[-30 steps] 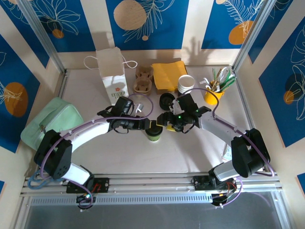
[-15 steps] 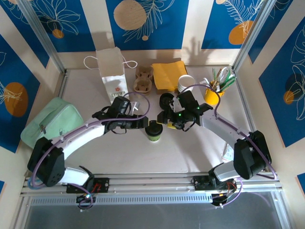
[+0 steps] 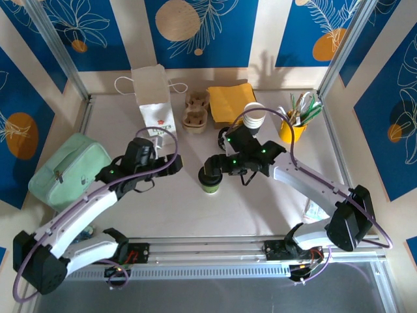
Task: Pack the takeout coffee
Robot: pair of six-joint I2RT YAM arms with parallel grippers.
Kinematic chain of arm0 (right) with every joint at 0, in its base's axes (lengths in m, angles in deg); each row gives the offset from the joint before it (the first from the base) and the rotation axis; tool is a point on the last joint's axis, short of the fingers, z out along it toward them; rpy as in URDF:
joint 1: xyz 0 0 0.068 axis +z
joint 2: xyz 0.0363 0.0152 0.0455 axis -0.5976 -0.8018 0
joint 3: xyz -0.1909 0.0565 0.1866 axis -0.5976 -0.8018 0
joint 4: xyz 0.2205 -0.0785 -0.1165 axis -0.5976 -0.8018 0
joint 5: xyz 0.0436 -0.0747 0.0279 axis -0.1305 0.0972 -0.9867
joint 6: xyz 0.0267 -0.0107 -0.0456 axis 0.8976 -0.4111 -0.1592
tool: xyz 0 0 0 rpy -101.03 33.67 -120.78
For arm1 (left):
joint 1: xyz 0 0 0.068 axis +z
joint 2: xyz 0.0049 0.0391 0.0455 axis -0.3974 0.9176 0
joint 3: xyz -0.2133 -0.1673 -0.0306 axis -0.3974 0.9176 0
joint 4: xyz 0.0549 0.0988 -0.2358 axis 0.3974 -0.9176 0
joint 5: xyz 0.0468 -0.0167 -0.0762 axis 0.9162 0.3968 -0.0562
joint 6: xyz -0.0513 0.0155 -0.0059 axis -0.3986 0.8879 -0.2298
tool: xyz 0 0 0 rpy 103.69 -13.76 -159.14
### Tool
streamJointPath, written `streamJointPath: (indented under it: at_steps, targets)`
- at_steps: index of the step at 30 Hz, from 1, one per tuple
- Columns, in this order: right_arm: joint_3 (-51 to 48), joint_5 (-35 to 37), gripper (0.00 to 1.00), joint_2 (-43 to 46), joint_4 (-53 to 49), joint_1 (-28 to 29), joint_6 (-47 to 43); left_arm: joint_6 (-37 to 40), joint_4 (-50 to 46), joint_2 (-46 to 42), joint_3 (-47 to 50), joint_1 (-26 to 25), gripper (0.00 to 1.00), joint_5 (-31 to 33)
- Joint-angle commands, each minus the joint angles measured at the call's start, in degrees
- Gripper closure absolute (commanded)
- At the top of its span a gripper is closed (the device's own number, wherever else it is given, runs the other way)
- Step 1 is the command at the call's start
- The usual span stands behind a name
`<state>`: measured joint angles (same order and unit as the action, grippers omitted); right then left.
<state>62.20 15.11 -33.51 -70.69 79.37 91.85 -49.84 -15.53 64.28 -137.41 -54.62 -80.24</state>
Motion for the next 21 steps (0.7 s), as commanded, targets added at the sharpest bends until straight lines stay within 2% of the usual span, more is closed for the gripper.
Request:
streamJointPath:
  at_steps: [1, 9, 21]
  targets:
    - [3.3, 9.7, 0.16, -2.0, -5.4, 3.3, -1.1, -0.6, -3.2, -3.4, 1.4, 1.9, 0.21, 3.2]
    - [9.6, 18.4, 0.14, -8.9, -9.8, 10.5, -3.2, -0.5, -5.1, -6.8, 2.3, 4.0, 0.2, 3.0]
    - [14.4, 24.3, 0.14, -13.9, -13.7, 12.9, -3.7, -1.1, -4.4, -6.6, 3.0, 4.6, 0.2, 1.6]
